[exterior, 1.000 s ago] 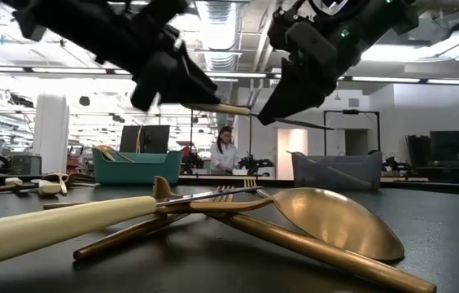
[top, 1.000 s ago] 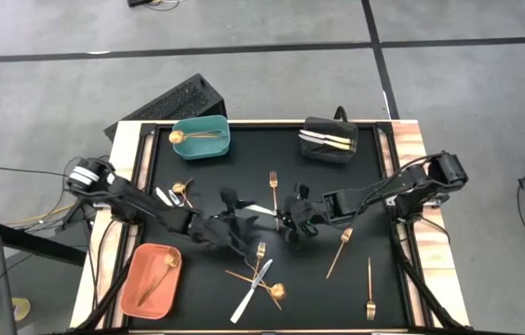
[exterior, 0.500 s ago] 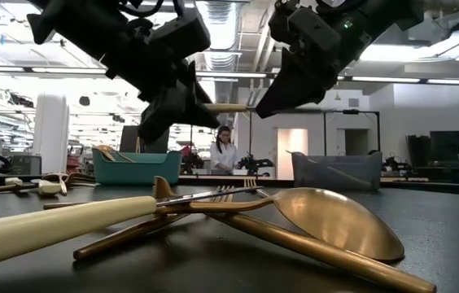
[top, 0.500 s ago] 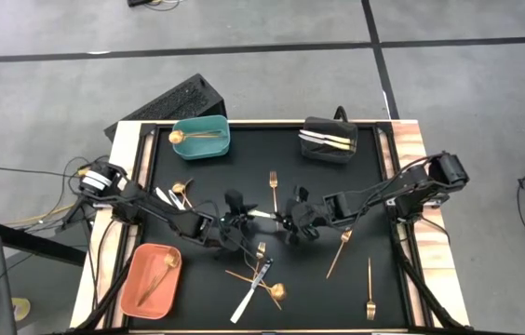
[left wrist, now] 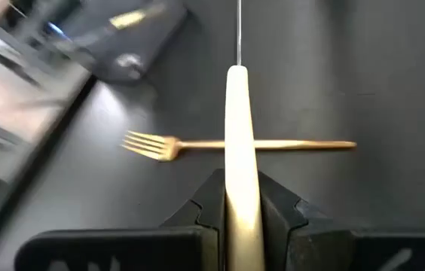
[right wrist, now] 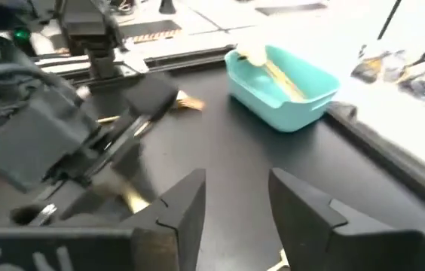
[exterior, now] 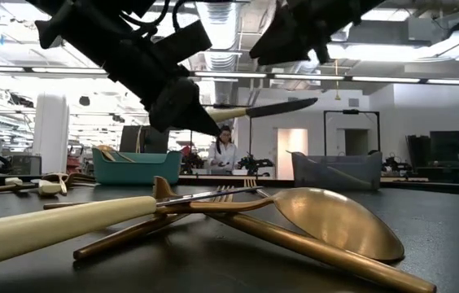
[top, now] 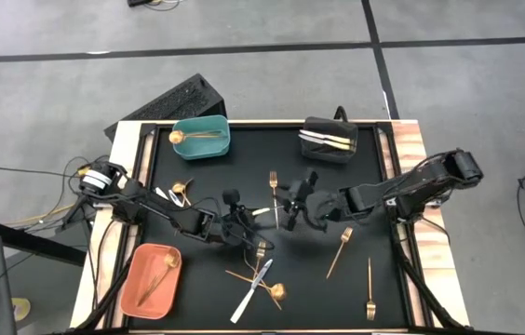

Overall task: Sort silverware by color (type)
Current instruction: Put the yellow table knife into the black bin

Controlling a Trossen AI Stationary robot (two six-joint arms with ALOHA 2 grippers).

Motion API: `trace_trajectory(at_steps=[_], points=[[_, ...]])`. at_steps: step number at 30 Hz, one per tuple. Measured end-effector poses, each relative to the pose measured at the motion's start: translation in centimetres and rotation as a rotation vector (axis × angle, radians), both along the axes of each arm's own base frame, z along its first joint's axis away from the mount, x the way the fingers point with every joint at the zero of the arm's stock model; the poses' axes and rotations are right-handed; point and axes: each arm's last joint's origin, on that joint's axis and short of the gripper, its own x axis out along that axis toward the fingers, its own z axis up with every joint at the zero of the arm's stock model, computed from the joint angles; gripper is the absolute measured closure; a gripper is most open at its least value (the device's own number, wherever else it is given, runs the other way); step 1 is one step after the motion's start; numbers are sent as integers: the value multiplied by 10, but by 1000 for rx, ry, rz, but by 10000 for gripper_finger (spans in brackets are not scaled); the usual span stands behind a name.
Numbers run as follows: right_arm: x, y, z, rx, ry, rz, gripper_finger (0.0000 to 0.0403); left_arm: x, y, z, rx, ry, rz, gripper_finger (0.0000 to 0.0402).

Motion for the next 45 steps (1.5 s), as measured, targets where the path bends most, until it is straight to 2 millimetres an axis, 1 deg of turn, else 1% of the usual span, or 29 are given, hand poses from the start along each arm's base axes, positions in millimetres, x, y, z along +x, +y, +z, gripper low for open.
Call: trace_trajectory(at_steps=[4,7,11,13,15,18,20,23,24,27,30,33,35,37,38,40,45], points=[[-13,8,15,-6,-31,7,221,2,3,-1,-118,-23,-9,376],[-21,19,16,7,-24,24,224,3,3,0,-173,-46,-10,366],[-29,48,18,0,-88,192,227,3,1,-1,-243,-71,-25,369],[-34,60,17,-3,-104,230,227,1,1,-5,-269,-114,-38,375],[-40,65,10,-4,-101,192,227,-2,2,-9,-300,-186,-65,377],[-47,64,-3,46,-136,93,227,-10,7,-14,-365,-331,-115,370],[-50,62,-12,114,-192,31,227,-18,9,-16,-399,-427,-130,364],[-53,60,-26,212,-315,-34,227,-27,12,-17,-400,-525,-125,367],[-52,60,-31,237,-365,-49,227,-30,14,-18,-387,-541,-116,371],[-49,60,-49,236,-463,-75,227,-34,16,-17,-356,-582,-75,377],[-39,62,-60,235,-548,-75,227,-32,17,-13,-337,-615,-48,373],[-22,61,-74,217,-606,-67,227,-26,16,-4,-297,-645,-73,362],[-14,60,-82,209,-651,-60,227,-23,14,0,-258,-642,-93,363],[-5,60,-85,224,-718,-42,227,-20,13,4,-236,-646,-106,369],[-3,60,-89,220,-729,-47,227,-18,12,6,-226,-649,-112,373],[8,60,-95,219,-720,-57,227,-16,11,9,-204,-638,-156,379],[21,61,-94,243,-754,-47,227,-11,9,15,-152,-636,-186,372]])
